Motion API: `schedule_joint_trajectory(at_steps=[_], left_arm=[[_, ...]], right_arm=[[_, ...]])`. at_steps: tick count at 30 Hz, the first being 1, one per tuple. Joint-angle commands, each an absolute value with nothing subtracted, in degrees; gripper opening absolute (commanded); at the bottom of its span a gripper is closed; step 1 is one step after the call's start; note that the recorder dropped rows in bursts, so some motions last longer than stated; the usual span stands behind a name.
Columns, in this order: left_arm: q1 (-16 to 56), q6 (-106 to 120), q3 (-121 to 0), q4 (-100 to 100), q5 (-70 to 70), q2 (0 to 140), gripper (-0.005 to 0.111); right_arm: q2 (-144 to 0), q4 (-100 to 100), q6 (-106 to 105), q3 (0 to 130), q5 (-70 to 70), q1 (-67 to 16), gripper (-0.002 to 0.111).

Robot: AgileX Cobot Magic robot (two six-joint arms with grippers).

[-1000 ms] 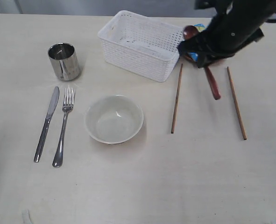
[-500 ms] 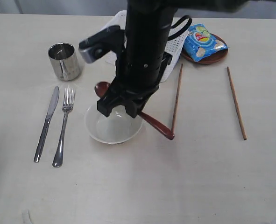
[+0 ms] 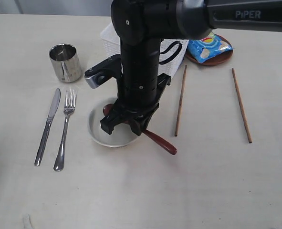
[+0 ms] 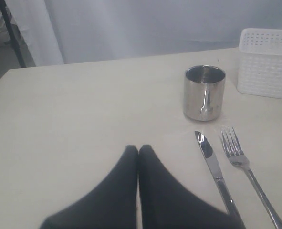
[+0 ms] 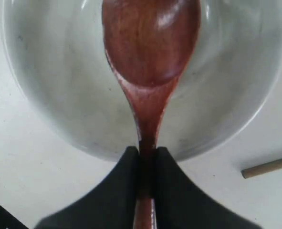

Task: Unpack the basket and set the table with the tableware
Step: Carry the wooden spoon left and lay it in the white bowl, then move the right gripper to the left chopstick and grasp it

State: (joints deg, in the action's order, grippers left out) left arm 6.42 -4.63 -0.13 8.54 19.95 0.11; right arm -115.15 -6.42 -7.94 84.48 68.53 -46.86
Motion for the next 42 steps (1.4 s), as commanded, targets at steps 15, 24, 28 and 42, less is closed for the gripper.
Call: schedule_joint_trajectory(at_steps=[15, 24, 28, 42], left_arm=[[6.8, -4.8, 0.0, 8.5, 19.9, 0.0, 0.0], [6.8, -4.8, 0.0, 8.5, 19.9, 0.0, 0.0], [6.8, -4.8, 0.0, 8.5, 19.9, 0.0, 0.0], [6.8, -4.8, 0.0, 8.5, 19.9, 0.0, 0.0]], right_arm=[[-114.7, -1.7, -6.4, 96.1, 70.0, -46.3, 0.048], [-112.4, 9.1, 6.2, 97.8, 70.0, -35.6, 0.032], [-113.3, 9.0, 12.8, 96.9, 70.0, -30.2, 0.017], [-114.2, 3.8, 20.9, 74.7, 43.4, -28.1, 0.014]])
